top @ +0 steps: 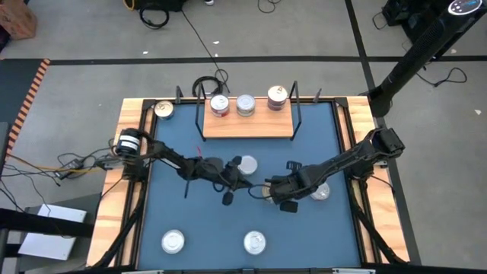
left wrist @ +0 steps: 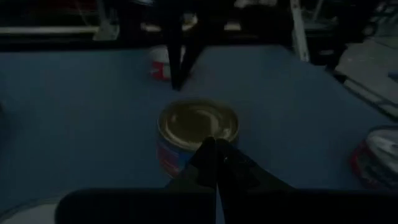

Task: Stack canned seafood by type on shelf
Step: Put the blue tuna can on the shelf aligned with the stacked blue tuna cans

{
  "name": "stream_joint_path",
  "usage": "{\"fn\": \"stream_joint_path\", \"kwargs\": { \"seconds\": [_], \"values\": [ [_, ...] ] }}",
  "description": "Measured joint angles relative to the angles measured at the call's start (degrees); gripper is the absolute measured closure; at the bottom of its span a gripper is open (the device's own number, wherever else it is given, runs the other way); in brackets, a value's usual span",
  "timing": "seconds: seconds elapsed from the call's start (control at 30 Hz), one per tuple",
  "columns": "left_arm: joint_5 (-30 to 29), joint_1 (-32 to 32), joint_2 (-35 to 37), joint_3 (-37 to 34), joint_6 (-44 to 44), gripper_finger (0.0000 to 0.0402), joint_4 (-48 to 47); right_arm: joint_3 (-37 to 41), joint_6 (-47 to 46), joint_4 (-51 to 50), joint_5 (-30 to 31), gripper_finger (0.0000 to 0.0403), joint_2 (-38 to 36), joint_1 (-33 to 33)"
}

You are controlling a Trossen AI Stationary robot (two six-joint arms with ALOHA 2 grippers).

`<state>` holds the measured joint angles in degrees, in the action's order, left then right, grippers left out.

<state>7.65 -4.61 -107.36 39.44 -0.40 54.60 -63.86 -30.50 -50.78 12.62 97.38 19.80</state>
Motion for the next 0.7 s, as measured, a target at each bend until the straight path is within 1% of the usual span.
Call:
{"fn": "stream_joint_path", "kwargs": {
  "seconds": [0.1, 0.17, 0.27, 0.33, 0.5, 0.7],
  "values": [
    [-2.5, -0.5, -1.2, 1.5, 0.1, 0.0396, -2.7, 0.0, 0.0, 0.1, -0.4, 0.0394, 0.0, 0.3],
    [-3.7, -0.5, -1.6, 1.8, 0.1, 0.0396, -4.9, 0.2, 0.0, 0.6, -2.4, 0.0394, 0.0, 0.5],
    [-4.8, -0.4, -2.8, 2.3, 0.1, 0.0396, -6.6, 2.5, -0.2, 3.7, -5.5, 0.0396, 0.0, 0.9],
    [-4.9, -0.5, -3.3, 2.3, 0.2, 0.0396, -6.3, 4.9, 0.0, 9.1, -6.7, 0.0397, 0.0, 1.2],
    [-5.1, -0.5, -4.7, 2.3, 1.2, 0.0396, -6.5, 9.6, 0.7, 19.2, -5.6, 0.0395, 0.0, 0.9],
    [-6.4, -0.4, -6.1, 3.7, 1.6, 0.0396, -6.6, 11.4, 3.1, 27.6, -4.7, 0.0395, 0.0, -1.2]
  ]
}}
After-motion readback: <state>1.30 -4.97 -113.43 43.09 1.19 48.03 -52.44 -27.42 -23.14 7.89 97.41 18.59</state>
